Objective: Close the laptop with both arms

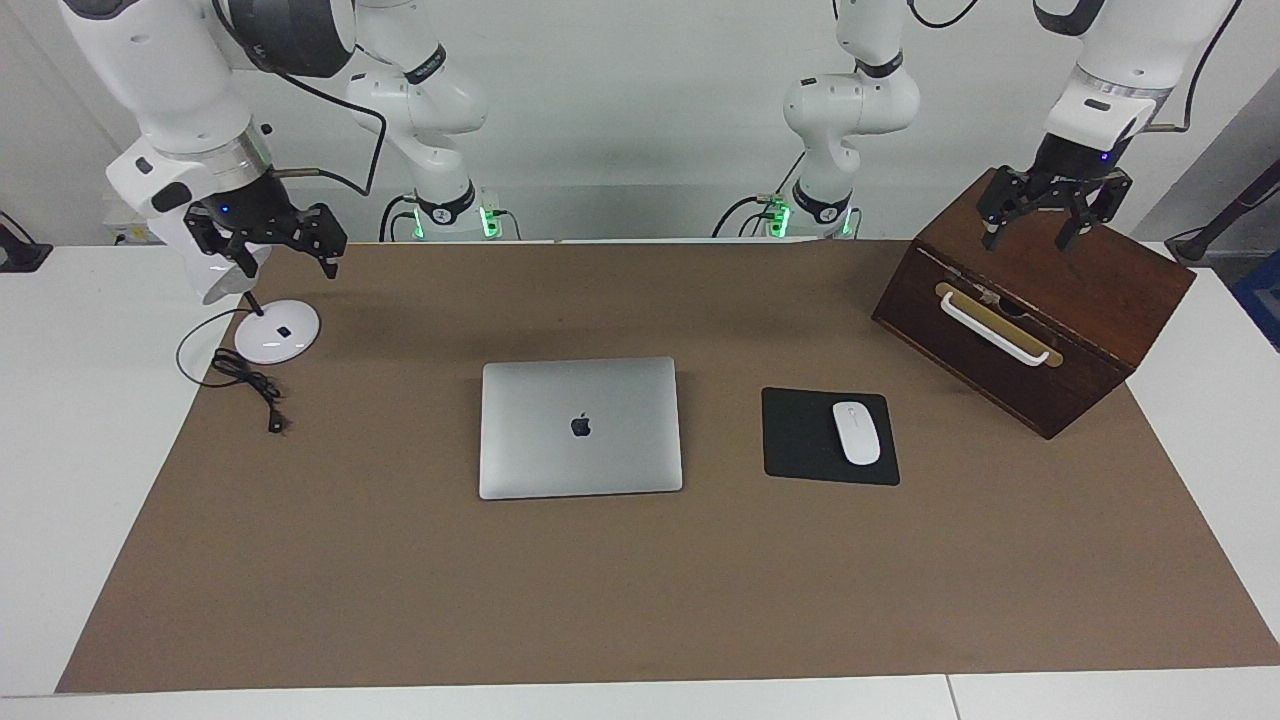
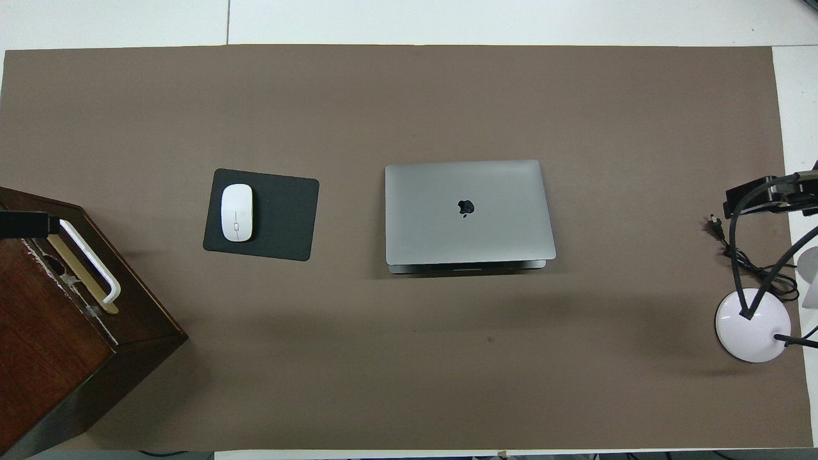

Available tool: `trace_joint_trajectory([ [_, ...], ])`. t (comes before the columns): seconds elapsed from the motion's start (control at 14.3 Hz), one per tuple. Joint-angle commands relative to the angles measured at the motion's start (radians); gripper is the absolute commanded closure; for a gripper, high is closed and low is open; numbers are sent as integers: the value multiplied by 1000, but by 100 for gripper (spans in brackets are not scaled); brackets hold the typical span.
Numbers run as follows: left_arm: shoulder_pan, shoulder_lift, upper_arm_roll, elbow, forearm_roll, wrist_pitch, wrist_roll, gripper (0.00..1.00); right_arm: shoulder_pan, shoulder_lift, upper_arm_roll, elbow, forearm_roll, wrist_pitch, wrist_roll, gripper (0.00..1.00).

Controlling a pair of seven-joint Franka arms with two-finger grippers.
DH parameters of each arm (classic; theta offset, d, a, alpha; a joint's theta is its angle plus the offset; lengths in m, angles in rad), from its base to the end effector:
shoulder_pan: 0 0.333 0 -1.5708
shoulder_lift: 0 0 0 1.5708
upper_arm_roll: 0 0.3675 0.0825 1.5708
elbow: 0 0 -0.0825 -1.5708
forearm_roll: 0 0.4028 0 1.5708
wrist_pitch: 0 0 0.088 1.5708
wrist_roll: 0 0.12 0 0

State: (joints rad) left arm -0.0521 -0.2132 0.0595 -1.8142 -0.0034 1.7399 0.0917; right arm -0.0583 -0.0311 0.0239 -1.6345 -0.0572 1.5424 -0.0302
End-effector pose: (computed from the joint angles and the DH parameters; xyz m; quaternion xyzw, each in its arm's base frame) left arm 0.5118 0.0070 0.6731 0.9967 -0.0421 0.0695 0.0046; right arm 0.5563 -0.0259 0.6473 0.9991 -0.0021 -0.0314 0.0280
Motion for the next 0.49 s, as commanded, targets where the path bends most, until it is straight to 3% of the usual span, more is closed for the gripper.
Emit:
trace_joint_trajectory([
  [0.0,-61,34,25,38,5,-26,-84,0,-5,-26,-4,-31,25,18,-31,0],
  [0.14,-113,60,95,38,6,-34,-92,0,-3,-26,-4,-31,23,18,-33,0],
  [0.42,-100,106,92,76,2,-36,-93,0,-5,-26,-4,-33,24,19,-34,0],
])
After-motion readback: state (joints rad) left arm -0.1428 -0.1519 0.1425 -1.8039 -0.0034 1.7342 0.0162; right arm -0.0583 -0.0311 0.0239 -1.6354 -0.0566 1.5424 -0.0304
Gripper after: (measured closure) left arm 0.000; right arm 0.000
